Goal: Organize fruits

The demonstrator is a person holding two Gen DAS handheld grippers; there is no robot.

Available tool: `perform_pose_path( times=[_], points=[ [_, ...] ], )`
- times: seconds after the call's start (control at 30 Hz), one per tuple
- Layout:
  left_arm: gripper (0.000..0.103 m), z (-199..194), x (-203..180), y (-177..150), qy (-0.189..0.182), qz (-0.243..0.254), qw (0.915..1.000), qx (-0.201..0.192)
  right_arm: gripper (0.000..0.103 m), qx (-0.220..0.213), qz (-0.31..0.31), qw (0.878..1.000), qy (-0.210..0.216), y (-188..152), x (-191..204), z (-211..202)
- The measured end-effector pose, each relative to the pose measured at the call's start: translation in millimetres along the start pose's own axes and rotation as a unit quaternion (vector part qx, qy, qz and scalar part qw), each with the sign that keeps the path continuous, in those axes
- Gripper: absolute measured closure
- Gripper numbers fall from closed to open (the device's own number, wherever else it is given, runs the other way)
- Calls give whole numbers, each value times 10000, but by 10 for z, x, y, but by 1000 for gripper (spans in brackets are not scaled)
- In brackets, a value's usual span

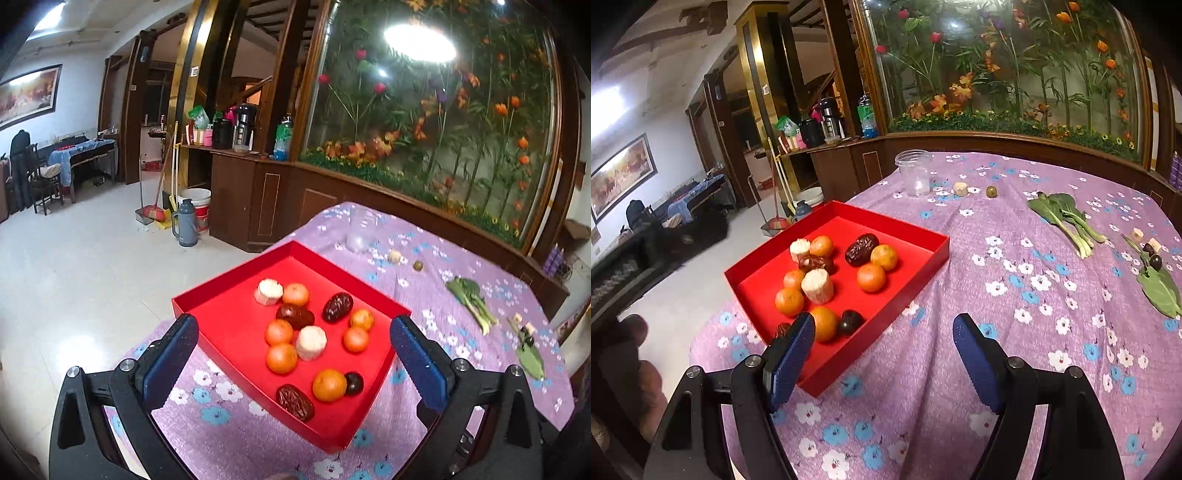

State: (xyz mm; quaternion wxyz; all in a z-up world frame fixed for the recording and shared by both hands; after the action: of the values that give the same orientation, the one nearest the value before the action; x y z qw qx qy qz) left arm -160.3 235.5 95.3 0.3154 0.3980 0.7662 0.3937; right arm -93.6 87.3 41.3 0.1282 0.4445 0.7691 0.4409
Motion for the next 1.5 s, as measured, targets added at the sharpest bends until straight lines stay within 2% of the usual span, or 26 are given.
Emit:
perform_pose_path(
  times=[0.23, 0.53, 0.67, 1.1, 1.33, 1.5],
  points=[
    [0, 69, -143, -97, 13, 302, 9995, -26, 20, -55, -219, 9997, 30, -75, 124, -23],
    [0, 282, -56, -242, 254, 373, 9980, 448, 18, -53, -551, 9984, -85, -158, 290, 31],
    [0, 317, -27, -293, 270, 404, 9974, 526, 17, 32, -627, 9979, -149, -191, 329, 102],
    [0, 390, 63, -339, 306, 398, 9971, 578, 16, 238, -766, 9961, -369, -250, 376, 261],
    [0, 399, 69, -342, 311, 386, 9969, 603, 16, 303, -829, 9955, -356, -265, 424, 318],
    [0, 439, 100, -366, 296, 301, 9961, 773, 16, 319, -827, 9955, -320, -266, 451, 329]
  ],
)
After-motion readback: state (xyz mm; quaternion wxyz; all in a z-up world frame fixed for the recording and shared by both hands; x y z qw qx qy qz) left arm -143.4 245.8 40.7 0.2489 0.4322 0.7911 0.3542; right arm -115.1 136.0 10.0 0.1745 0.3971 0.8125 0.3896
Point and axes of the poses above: each gripper's, at about its wrist camera, not at the fingertips, and z roughly the way its jaws point, x to its left, y to its top, the point moved 6 cm from there along z, roughly the way its jaws point, and after that the axes turned 2 degrees about -y, right-handed, at the moved point
